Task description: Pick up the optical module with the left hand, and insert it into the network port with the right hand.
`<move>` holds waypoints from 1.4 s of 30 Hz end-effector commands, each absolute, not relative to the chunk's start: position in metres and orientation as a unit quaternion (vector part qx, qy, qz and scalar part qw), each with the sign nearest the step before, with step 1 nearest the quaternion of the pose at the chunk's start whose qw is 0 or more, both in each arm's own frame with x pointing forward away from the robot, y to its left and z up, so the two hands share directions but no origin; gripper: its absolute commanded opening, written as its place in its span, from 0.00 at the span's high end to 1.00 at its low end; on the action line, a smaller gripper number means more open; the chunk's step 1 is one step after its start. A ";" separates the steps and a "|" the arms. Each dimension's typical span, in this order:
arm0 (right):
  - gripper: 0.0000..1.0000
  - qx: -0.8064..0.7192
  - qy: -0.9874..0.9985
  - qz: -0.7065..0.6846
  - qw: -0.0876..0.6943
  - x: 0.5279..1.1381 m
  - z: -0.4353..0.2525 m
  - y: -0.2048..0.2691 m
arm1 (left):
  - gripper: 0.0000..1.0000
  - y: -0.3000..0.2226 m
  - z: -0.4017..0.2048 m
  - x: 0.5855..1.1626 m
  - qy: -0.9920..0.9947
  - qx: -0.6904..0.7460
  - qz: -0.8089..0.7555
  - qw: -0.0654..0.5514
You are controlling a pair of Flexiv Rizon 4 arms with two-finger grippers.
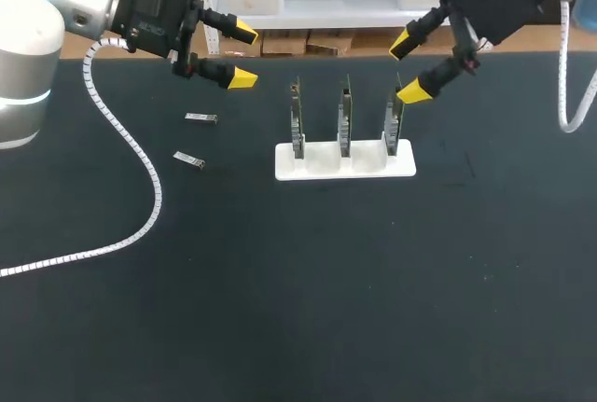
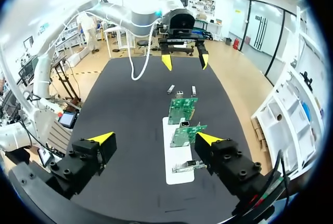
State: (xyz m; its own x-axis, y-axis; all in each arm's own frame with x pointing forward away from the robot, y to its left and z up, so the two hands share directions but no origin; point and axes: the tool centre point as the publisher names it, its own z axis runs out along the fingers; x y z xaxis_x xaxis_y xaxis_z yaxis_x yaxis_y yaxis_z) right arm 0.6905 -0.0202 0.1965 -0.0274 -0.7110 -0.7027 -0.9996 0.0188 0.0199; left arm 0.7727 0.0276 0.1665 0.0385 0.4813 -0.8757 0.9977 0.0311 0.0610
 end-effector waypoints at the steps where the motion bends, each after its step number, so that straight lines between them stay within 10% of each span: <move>1: 0.00 -0.646 0.661 0.276 0.264 0.693 0.196 -0.020 | 0.00 0.027 0.167 0.773 0.607 0.610 -0.335 0.382; 42: 0.00 -0.646 0.661 0.276 0.264 0.693 0.196 -0.020 | 0.00 0.114 0.133 0.713 0.677 0.660 -0.166 0.281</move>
State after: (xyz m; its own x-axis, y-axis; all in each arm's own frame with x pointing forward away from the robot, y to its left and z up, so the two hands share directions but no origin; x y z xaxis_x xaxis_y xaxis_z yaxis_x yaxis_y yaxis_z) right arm 0.6923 -0.0202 0.1968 -0.0273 -0.7105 -0.7031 -0.9996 0.0155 0.0233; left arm 0.7236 0.1117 0.1426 0.0355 0.7878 -0.6149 0.9878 0.0658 0.1413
